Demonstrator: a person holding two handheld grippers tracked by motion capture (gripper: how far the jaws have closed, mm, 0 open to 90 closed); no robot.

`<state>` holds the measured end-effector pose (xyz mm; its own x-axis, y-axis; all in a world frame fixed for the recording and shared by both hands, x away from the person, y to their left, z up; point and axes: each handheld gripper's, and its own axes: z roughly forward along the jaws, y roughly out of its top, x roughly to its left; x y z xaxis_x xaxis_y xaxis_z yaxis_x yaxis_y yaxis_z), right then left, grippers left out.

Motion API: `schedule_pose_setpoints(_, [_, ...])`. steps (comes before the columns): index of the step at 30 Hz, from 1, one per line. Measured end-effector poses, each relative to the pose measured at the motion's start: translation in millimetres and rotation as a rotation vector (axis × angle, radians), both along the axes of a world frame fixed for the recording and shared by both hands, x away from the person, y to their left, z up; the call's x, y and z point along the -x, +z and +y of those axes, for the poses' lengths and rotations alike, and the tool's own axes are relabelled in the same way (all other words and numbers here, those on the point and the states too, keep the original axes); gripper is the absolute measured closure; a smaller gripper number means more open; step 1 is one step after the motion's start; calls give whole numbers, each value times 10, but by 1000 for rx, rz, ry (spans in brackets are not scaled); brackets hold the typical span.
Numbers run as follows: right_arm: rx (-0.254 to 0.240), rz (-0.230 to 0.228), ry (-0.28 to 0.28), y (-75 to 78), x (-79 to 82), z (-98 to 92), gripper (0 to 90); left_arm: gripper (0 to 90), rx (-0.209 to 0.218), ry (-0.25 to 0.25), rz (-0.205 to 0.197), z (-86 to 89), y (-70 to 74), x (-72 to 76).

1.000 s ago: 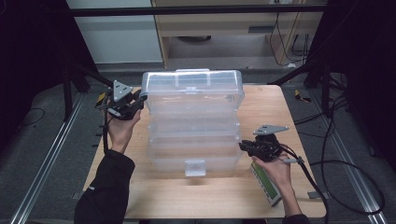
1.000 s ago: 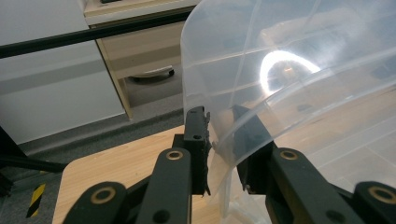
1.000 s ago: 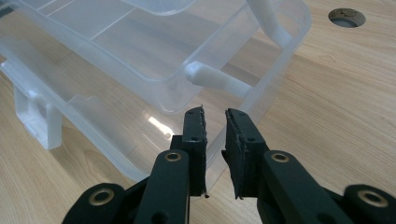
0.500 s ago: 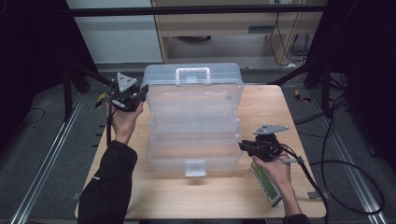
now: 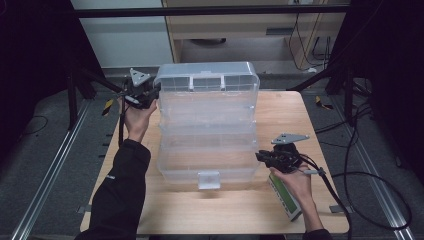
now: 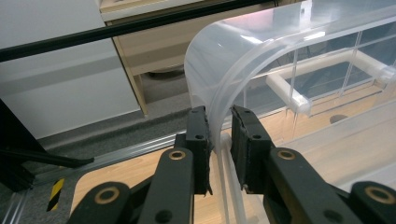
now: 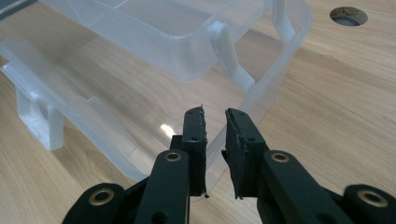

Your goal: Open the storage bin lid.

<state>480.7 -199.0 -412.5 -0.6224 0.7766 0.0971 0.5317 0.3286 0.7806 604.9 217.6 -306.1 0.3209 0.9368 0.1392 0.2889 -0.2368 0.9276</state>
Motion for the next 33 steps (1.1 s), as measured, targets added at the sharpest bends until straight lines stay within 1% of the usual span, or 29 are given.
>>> schedule_pose_setpoints(6, [0,6,-9,4,3,8,785,771,1,4,14,-8,3,-91])
schedule_pose_setpoints(12, [3,2,-10,5,9,15,787,771,5,9,39,-16,10,-200])
schedule_pose_setpoints(22, [9,4,-18,13,21,27,796,773,22,22,53,-32,-16,-331])
schedule_pose_setpoints(28, [11,2,-14,21,24,21,804,771,17,21,62,-36,-21,-397])
schedule_pose_setpoints(33, [13,1,-11,22,25,24,803,769,9,35,70,-68,-34,-466])
